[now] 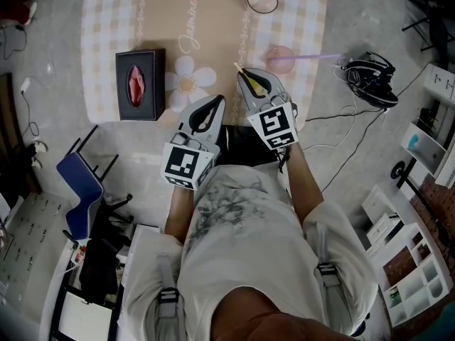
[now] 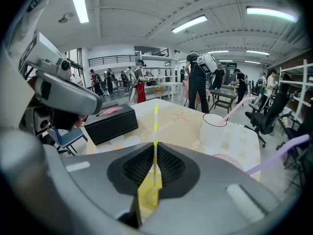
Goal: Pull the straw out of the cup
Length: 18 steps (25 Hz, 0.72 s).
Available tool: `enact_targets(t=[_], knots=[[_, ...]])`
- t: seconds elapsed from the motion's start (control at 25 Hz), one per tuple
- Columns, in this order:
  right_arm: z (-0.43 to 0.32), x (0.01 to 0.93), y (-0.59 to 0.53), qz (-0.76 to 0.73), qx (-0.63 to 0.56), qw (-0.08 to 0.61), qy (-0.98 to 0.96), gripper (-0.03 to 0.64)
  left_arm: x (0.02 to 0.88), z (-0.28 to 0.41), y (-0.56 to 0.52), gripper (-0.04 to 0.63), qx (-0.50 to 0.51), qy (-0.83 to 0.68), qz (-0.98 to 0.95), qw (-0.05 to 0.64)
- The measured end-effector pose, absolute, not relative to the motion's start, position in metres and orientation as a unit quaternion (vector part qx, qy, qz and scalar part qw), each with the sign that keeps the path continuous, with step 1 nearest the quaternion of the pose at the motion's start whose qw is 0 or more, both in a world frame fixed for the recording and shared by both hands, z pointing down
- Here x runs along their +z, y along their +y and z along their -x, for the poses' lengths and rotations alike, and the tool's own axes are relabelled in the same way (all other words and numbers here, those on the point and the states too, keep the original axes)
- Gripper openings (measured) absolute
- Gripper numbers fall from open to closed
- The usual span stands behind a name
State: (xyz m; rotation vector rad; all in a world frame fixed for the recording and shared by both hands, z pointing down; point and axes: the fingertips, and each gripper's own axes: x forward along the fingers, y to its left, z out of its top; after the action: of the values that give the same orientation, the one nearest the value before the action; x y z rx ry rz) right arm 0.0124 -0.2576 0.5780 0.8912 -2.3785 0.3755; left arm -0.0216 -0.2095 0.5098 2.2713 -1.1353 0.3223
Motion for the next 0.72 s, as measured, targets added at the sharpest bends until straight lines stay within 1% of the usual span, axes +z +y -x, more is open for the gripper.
enact_targets(t=[0.72], knots=[[-0.021,0.534,-0.245,-0.374,0.107,0.251,-0.886,0.031,0.487,0.023,-0.195,0.005,0.112,-0.412,-0.866,0.259]])
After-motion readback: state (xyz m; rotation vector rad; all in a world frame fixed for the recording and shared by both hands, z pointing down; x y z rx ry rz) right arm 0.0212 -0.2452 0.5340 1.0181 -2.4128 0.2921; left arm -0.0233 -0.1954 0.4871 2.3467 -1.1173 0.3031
